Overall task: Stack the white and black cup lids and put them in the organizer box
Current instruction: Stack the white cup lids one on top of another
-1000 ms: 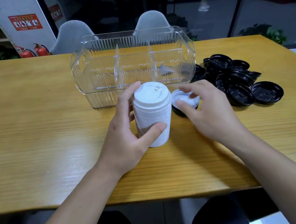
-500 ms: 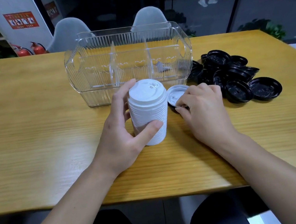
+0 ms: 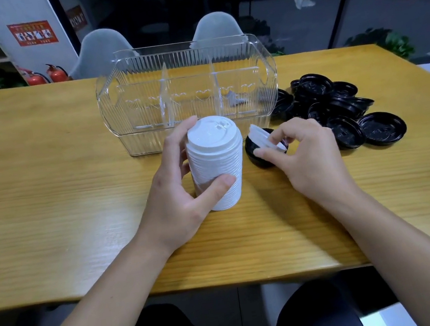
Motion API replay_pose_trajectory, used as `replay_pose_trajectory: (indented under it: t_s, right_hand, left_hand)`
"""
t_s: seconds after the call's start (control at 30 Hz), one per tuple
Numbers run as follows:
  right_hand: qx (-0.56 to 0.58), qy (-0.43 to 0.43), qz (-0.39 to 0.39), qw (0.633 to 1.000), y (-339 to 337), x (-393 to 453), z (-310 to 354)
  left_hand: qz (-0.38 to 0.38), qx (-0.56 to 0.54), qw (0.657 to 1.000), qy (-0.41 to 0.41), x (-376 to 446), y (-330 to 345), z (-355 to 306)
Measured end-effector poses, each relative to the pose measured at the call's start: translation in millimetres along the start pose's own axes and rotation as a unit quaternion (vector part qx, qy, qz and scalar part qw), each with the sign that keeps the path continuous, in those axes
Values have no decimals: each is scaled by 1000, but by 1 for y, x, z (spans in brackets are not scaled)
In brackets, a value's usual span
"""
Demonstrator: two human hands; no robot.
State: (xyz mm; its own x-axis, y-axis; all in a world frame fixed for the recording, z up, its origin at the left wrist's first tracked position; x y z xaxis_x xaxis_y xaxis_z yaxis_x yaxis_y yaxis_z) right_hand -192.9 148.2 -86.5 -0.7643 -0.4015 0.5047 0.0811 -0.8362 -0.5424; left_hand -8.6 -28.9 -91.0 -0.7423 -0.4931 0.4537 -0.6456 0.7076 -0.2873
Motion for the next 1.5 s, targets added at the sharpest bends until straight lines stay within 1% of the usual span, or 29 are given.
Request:
replay_pose_trajectory:
  t_s: [0.07, 0.13, 0.2, 0.33, 0.4, 0.53, 0.6, 0.8, 0.93, 1.03, 1.17, 1.37, 1.5]
  right_hand:
    - [41, 5, -15, 999, -8, 3, 2]
    - [94, 32, -14, 995, -16, 5, 4]
    - [157, 67, -7, 985, -22, 4, 9]
    - [258, 80, -13, 963, -34, 1, 31]
    - [308, 91, -10, 947, -36, -1, 39]
    - [423, 139, 30, 895, -28, -6, 53]
    - [451, 148, 42, 879, -25, -8, 58]
    - [477, 177, 73, 858, -11, -13, 58]
    - [506, 182, 45, 842, -14, -12, 55]
    - [501, 159, 61, 848, -10, -13, 63]
    - [441, 132, 57, 886, 0, -20, 71]
    - [397, 132, 52, 907, 14, -25, 69]
    - [348, 124, 44, 928, 19, -24, 68]
  left_hand:
    - [0, -2, 1000, 0, 0, 0, 0]
    - [0, -3, 1000, -2, 0, 0, 0]
    - [-1, -4, 1000, -3, 0, 0, 1]
    - [-3, -5, 1000, -5, 0, 0, 1]
    - [-2, -6, 1000, -8, -1, 1, 1]
    - [-1, -1, 1000, -4, -1, 0, 0]
    - [0, 1, 1000, -6, -1, 0, 0]
    - [0, 4, 1000, -3, -1, 0, 1]
    - [4, 8, 1000, -4, -2, 2, 1]
    - [4, 15, 1000, 3, -1, 2, 1]
    - [11, 23, 999, 22, -1, 3, -3]
    - [29, 34, 998, 42, -1, 5, -7]
    - [31, 32, 998, 42, -2, 7, -6]
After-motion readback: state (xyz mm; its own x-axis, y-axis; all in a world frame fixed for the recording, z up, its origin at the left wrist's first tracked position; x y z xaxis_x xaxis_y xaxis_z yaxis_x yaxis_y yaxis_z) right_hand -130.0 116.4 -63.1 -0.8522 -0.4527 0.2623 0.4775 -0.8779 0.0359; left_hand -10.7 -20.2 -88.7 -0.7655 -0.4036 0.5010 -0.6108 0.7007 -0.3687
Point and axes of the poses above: each hand's wrist, its own x-axis towards the middle knuckle, its own y-axis out of the palm, z = x × y, the point moved 9 cm from there along x, towards the middle knuckle, and after that the axes turned 5 degrees about -z, right-handed, at the moved point
